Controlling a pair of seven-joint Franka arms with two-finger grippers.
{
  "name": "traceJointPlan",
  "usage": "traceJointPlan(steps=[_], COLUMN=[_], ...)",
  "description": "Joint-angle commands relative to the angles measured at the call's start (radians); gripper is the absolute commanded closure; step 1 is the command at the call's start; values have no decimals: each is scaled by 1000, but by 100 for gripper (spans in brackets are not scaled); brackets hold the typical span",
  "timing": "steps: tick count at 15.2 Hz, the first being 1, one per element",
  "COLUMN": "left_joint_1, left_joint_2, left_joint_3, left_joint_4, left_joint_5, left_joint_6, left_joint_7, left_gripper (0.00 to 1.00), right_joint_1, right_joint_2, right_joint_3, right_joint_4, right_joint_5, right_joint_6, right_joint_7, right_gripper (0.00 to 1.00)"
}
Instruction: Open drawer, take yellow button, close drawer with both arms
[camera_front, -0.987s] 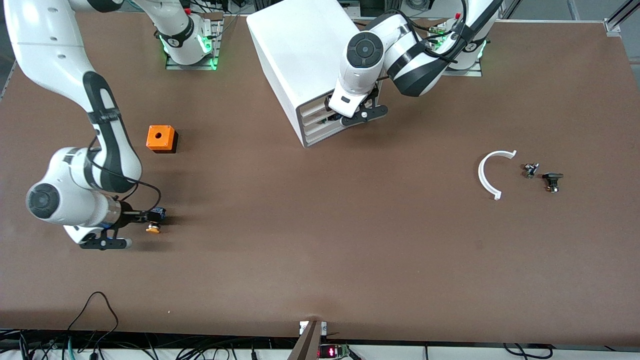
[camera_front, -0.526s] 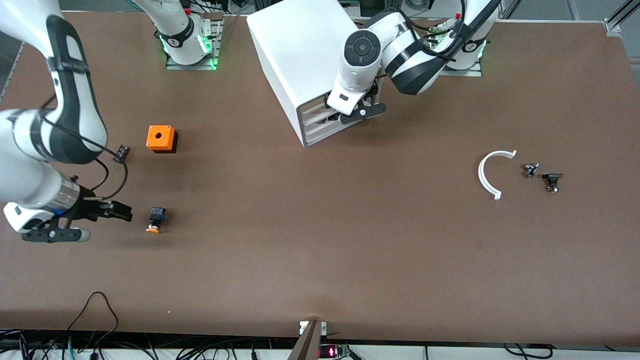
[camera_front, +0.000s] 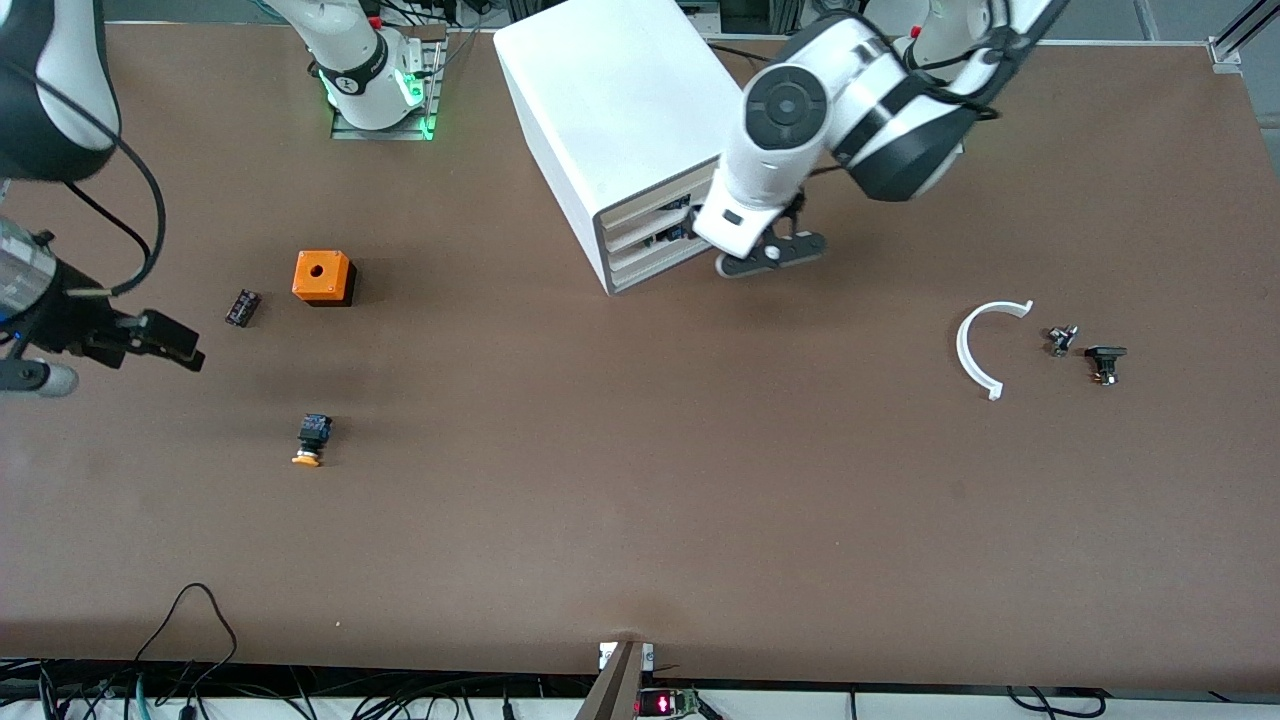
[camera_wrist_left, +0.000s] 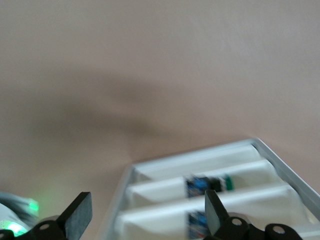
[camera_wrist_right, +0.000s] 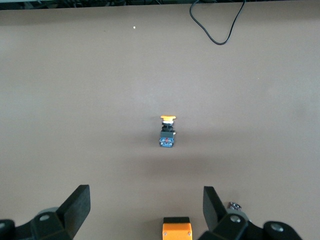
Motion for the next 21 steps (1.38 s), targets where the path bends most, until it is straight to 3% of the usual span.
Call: traceJointPlan(steps=[1, 7, 10, 14, 15, 19, 21], left_joint_1=[70, 228, 231, 113, 71, -152, -206], left_joint_2=[1, -16, -80, -172, -193, -287, -347], left_joint_3=[-12, -8, 87, 329, 397, 726, 810], left_joint_4=[108, 256, 253, 227, 212, 124, 48], left_joint_5=[81, 146, 140, 95, 68, -56, -115], left_joint_6=[-122, -276, -270, -207, -189, -137, -77], left_joint_7=[182, 585, 767, 911, 925, 988, 989], left_gripper=[1, 1, 1, 1, 1, 0, 0], right_joint_1=[15, 42, 39, 41, 41, 35, 38], right_joint_2=[-75, -164, -197, -337, -337, -310, -271], right_joint_3=[6, 3, 3, 5, 5, 6, 6], right_joint_4=[-27, -36, -50, -288, -306, -266, -204], right_joint_5=[-16, -19, -21, -42, -42, -45, -47], right_joint_6=[-47, -179, -212, -57, -39, -55, -78], right_joint_7=[26, 106, 106, 106, 104, 89, 91], right_gripper=[0, 0, 0, 0, 0, 0, 0])
